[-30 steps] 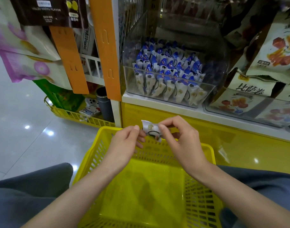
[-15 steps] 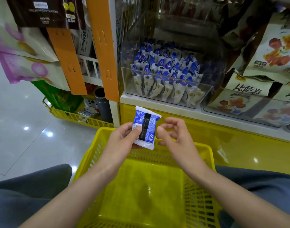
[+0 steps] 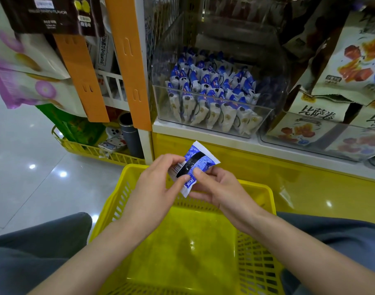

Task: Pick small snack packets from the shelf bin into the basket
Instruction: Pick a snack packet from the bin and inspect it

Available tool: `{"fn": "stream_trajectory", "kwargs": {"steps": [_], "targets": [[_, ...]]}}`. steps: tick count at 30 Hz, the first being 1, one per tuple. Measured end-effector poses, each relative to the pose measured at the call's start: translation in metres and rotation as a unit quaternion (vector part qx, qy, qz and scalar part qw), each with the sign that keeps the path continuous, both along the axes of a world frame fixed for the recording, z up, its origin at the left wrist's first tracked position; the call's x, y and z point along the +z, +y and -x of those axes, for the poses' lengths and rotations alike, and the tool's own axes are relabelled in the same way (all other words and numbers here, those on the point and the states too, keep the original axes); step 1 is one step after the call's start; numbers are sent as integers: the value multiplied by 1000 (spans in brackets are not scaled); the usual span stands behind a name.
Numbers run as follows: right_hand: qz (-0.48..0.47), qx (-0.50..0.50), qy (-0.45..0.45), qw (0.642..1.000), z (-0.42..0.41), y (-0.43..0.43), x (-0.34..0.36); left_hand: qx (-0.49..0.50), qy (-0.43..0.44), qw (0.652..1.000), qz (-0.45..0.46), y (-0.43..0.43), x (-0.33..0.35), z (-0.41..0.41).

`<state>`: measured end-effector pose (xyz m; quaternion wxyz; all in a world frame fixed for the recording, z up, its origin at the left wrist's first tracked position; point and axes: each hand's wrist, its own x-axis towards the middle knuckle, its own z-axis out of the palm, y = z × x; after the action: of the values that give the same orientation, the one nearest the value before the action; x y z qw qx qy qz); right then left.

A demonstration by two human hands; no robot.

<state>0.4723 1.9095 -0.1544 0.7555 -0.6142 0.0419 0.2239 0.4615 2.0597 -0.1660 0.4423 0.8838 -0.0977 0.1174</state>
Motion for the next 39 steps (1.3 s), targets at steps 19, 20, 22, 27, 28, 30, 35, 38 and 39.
{"fn": "stream_trajectory", "kwargs": {"steps": [19, 20, 22, 27, 28, 30, 35, 38, 39], "targets": [[340, 55, -249, 905, 7, -1, -16, -29, 9, 980, -198, 1, 4, 3], [350, 63, -260, 898, 7, -1, -15, -30, 9, 979, -201, 1, 4, 3], [363, 79, -280, 885, 7, -1, -16, -24, 19, 976, -218, 1, 3, 2], [403, 109, -333, 845, 8, -4, -17, -9, 24, 983, -184, 1, 0, 0], [400, 103, -336, 847, 8, -4, -16, -2, 24, 988, -153, 2, -1, -1], [381, 79, -322, 863, 6, -3, -16, 7, 32, 995, -98, 1, -3, -3], [318, 24, -223, 921, -2, -3, -16, -18, 97, 994, -36, -3, -8, -4], [263, 20, -207, 942, -1, 0, -15, -19, 103, 994, -5, -2, -8, -6], [253, 24, -211, 944, -2, 1, -13, -22, 113, 993, 25, -1, -6, -7]]}}
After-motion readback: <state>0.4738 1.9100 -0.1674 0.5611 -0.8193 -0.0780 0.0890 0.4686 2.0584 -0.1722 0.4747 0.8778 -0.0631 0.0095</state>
